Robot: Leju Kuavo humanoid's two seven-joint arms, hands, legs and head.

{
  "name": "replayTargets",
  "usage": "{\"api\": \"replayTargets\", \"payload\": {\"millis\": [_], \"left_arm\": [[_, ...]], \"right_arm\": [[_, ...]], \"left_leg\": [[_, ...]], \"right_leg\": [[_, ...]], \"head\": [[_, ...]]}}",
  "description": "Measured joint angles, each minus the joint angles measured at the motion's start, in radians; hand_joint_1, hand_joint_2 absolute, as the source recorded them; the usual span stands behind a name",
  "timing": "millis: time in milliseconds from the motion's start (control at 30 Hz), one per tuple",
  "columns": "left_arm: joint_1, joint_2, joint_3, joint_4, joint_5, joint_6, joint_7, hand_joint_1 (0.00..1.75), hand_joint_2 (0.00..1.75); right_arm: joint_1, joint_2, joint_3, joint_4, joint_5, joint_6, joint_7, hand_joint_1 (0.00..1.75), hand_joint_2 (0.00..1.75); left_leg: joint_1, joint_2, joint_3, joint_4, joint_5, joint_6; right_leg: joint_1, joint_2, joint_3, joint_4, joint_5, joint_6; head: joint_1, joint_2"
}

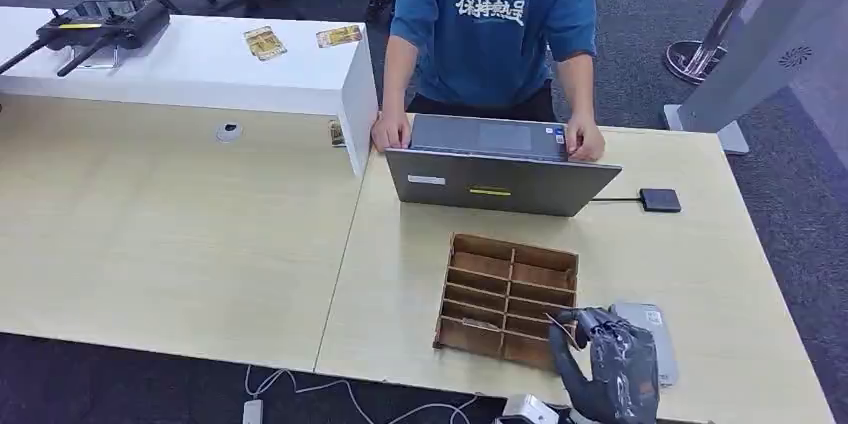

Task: Pass the card to the sensor for recognition and then transmit it.

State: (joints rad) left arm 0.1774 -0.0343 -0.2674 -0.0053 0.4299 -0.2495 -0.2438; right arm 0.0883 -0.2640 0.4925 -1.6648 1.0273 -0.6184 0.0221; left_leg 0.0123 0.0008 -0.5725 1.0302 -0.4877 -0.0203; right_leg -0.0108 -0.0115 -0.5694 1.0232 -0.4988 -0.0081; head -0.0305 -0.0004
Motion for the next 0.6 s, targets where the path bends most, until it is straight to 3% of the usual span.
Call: {"api": "replayTargets", "payload": {"millis": [167, 200, 233, 267, 433, 600], "left_arm": [[0.000, 0.000, -0.001, 0.000, 0.000, 0.000, 0.000, 0.00, 0.00], [0.000, -0.002, -0.004, 0.000, 0.004, 0.004, -0.005, 0.00, 0.00], [0.003, -0.005, -0.010, 0.000, 0.010, 0.013, -0.011, 0.00, 0.00], [0.003, -0.004, -0.013, 0.000, 0.009, 0.015, -0.011, 0.00, 0.00], [0.002, 0.005, -0.030, 0.000, -0.008, 0.005, -0.011, 0.00, 0.00], [0.001, 0.022, -0.047, 0.000, -0.029, -0.007, -0.011, 0.00, 0.00]], "right_arm": [[0.001, 0.001, -0.001, -0.001, -0.003, -0.003, -0.003, 1.75, 1.75], [0.013, 0.016, -0.019, -0.021, -0.044, -0.055, -0.047, 1.75, 1.75], [0.043, 0.082, -0.112, -0.086, -0.148, -0.074, -0.163, 1.75, 1.75], [0.042, 0.092, -0.134, -0.093, -0.175, -0.074, -0.173, 1.75, 1.75], [-0.015, 0.117, -0.224, -0.096, -0.241, -0.073, -0.184, 1.75, 1.75], [-0.126, 0.123, -0.254, -0.058, -0.249, -0.058, -0.155, 1.75, 1.75]], "left_leg": [[0.000, 0.000, 0.000, 0.000, 0.000, 0.000], [0.000, 0.000, 0.000, 0.000, 0.000, 0.000], [0.000, 0.000, 0.000, 0.000, 0.000, 0.000], [0.000, 0.000, 0.000, 0.000, 0.000, 0.000], [0.000, 0.001, 0.000, 0.000, 0.000, 0.000], [0.000, 0.001, 0.000, 0.000, 0.001, 0.001]], "right_leg": [[0.000, 0.000, 0.000, 0.000, 0.000, 0.000], [0.000, 0.000, 0.000, 0.000, 0.000, 0.000], [0.000, 0.000, 0.000, 0.000, 0.000, 0.000], [0.000, 0.000, 0.000, 0.000, 0.000, 0.000], [0.000, 0.001, 0.001, 0.000, 0.000, 0.000], [0.000, 0.001, 0.001, 0.000, 0.002, 0.000]], "head": [[0.000, 0.000], [0.000, 0.000], [0.000, 0.000], [0.000, 0.000], [0.000, 0.000], [0.000, 0.000]]}}
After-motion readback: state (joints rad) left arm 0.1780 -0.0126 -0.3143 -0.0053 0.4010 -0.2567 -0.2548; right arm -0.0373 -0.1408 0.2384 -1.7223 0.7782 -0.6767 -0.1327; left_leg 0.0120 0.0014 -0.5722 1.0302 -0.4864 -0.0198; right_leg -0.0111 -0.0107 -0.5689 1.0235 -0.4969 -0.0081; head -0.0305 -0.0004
